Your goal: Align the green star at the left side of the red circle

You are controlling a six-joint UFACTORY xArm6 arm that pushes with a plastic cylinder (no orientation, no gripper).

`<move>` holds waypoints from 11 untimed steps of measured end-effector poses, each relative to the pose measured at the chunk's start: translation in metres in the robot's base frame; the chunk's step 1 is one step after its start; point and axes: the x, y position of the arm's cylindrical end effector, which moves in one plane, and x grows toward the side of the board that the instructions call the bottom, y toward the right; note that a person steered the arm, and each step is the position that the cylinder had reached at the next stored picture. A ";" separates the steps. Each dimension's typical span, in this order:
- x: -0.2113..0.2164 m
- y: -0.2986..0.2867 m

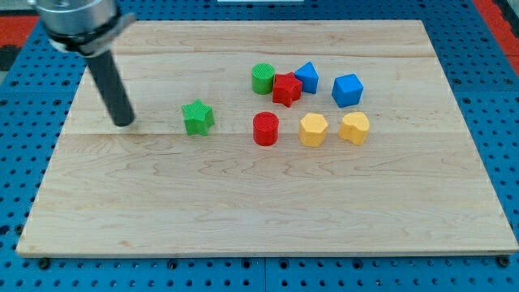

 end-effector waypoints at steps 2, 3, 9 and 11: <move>0.012 -0.016; -0.013 0.003; -0.039 0.114; -0.005 0.123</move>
